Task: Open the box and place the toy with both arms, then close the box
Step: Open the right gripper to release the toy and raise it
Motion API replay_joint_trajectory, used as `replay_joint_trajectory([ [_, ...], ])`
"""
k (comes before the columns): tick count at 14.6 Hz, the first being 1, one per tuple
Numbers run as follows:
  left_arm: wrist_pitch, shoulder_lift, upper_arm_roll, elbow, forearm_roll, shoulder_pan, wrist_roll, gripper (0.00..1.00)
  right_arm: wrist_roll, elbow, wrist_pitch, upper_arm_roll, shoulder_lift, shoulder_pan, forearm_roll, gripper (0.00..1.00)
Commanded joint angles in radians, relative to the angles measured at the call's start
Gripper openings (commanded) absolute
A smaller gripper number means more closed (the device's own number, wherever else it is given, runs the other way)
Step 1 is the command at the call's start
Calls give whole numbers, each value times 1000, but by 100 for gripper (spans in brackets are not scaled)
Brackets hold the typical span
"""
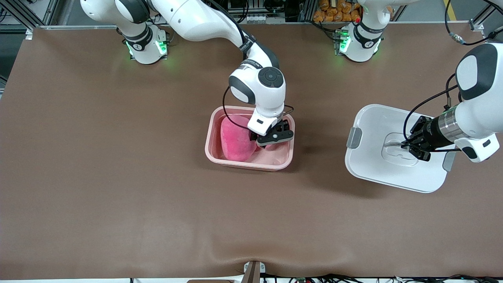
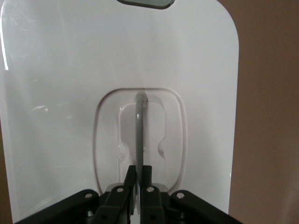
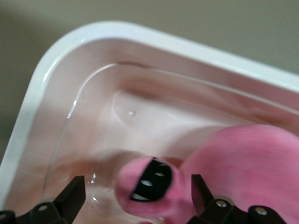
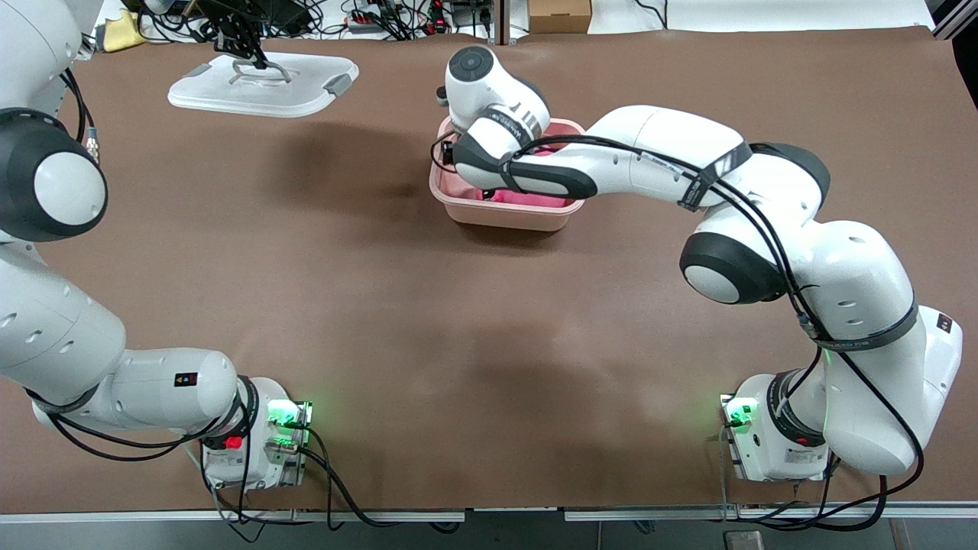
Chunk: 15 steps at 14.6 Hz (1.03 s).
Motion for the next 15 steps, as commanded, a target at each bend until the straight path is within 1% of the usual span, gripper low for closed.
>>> replay_joint_trajectory([
  [1,-17,-19,-24,20,-34,3,-29,0,13,-9,-51,7,-60,-33,-10,100],
  [5,-17,-4,-77,82,-51,-3,-161,0,-19,-18,-158,12,-152,-102,-4,100],
  [7,-15,-2,-108,82,-49,-6,-203,0,-83,-38,-225,15,-208,-149,-2,100],
  [9,-14,1,-137,82,-41,-20,-259,0,-161,-76,-256,15,-271,-194,-2,100],
  [10,-6,2,-148,82,-34,-37,-279,0,-196,-101,-261,15,-301,-220,5,100],
  [12,11,11,-148,88,-15,-98,-308,0,-270,-162,-267,13,-366,-261,38,100],
  [15,34,42,-148,108,72,-190,-420,0,-356,-282,-289,12,-489,-335,39,100],
])
